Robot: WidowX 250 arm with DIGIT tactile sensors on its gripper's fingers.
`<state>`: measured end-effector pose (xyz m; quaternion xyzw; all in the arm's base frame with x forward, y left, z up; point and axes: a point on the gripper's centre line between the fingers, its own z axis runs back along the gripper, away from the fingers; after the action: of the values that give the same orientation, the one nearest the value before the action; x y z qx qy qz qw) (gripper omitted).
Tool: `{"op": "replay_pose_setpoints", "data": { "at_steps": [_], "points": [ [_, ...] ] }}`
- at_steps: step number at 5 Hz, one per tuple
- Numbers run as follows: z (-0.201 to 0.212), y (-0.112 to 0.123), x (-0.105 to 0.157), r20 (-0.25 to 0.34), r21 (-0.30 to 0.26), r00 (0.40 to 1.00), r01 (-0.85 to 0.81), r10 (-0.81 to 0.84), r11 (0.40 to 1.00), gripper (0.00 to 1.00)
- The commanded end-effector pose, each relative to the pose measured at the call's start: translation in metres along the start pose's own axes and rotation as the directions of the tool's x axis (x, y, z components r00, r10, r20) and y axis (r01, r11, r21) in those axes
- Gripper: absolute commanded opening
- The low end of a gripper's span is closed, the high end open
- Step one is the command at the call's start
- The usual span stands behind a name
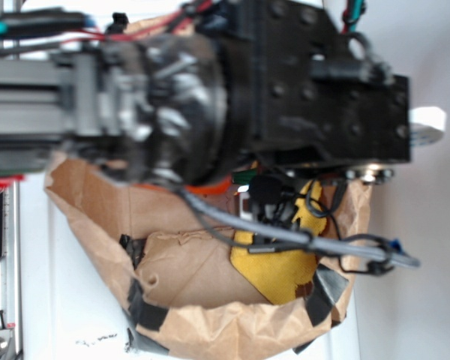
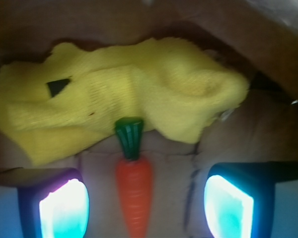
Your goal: Grab the carrot.
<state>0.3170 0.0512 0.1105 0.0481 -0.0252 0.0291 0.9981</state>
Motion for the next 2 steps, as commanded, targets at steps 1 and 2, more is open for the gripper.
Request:
{"op": "replay_pose_setpoints", "data": {
  "at_steps": [1, 2],
  "points": [
    [0.009, 0.018, -0.040, 0.115, -0.013, 0.992, -0.041, 0.043, 0.999, 1.00],
    [-0.003, 0.022, -0.050, 0.130, -0.027, 0.991, -0.014, 0.017, 1.000, 1.00]
  ]
}}
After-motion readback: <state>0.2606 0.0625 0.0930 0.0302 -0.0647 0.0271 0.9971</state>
